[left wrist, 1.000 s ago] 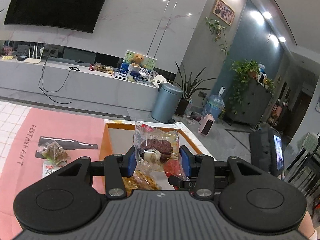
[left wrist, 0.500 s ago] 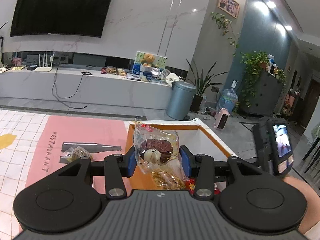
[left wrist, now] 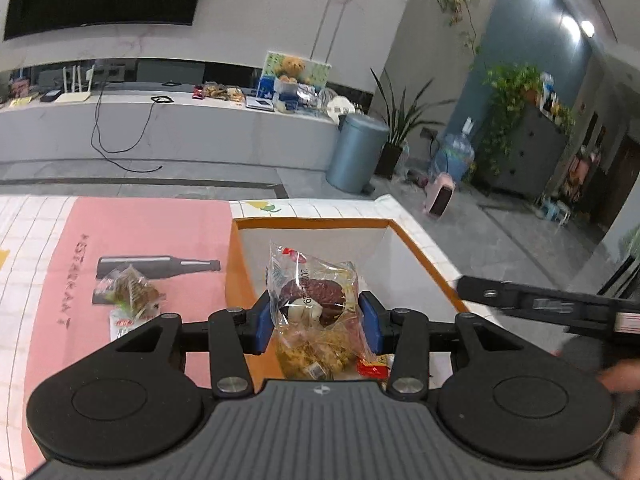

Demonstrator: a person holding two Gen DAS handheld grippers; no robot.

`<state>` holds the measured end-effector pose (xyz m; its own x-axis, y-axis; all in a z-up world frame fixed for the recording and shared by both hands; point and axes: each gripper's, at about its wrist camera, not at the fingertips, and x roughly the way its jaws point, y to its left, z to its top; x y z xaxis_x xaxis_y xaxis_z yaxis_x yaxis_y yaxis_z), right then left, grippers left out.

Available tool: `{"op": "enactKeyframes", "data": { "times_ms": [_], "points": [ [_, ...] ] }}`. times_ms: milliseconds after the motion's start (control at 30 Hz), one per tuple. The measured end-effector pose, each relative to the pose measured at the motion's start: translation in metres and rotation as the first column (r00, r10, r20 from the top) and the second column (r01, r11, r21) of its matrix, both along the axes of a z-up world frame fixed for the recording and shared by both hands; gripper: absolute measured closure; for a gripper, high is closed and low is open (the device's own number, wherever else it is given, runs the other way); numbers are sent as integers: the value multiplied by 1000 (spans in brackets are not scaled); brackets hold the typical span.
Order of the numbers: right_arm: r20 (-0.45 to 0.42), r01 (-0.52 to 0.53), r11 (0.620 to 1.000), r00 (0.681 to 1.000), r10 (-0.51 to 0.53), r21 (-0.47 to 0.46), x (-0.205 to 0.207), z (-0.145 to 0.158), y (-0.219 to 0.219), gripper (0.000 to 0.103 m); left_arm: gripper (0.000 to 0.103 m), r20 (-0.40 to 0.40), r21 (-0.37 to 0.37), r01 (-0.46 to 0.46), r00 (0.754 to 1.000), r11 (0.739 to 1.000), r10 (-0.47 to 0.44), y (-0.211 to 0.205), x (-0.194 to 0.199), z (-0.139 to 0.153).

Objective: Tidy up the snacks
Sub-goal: 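Open the right tool to drop the red bag while the left tool releases the wrapped snack into the box, then move both tools back from the box toward the remaining snacks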

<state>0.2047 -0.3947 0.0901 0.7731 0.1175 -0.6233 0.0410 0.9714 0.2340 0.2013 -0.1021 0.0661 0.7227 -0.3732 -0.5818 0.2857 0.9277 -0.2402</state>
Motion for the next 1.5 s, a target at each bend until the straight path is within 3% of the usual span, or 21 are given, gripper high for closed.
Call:
{"op": "enactKeyframes", "data": {
  "times_ms": [133, 433, 600, 700, 767, 900, 1500],
  "points": [
    [-18, 43, 995, 999, -42, 92, -5, -4, -12, 3, 53, -90, 92, -17, 996, 996, 25, -27, 36, -12],
    [-46, 50, 991, 998, -45, 124, 1, -9, -16, 3, 53, -208, 235, -74, 970, 969, 125, -72, 88, -42],
    [-78, 86, 983, 994, -74, 164, 4, -15, -27, 3, 53, -246, 254, -118, 952, 960, 182, -74, 102, -55],
    [-88, 104, 982, 992, -91, 156, 4, -16, -29, 3, 38, -197, 276, -126, 963, 953, 184, -75, 98, -53],
    [-87, 112, 982, 991, -99, 153, 4, -16, -29, 3, 22, -198, 271, -97, 968, 958, 154, -77, 95, -52],
    [-88, 103, 983, 992, -91, 154, 4, -16, -28, 3, 15, -191, 310, -92, 969, 946, 156, -83, 86, -48],
    [-137, 45, 998, 990, -40, 38, 5, -19, -7, 3, 14, -271, 202, -43, 958, 978, 98, -55, 44, -10]
  ]
}}
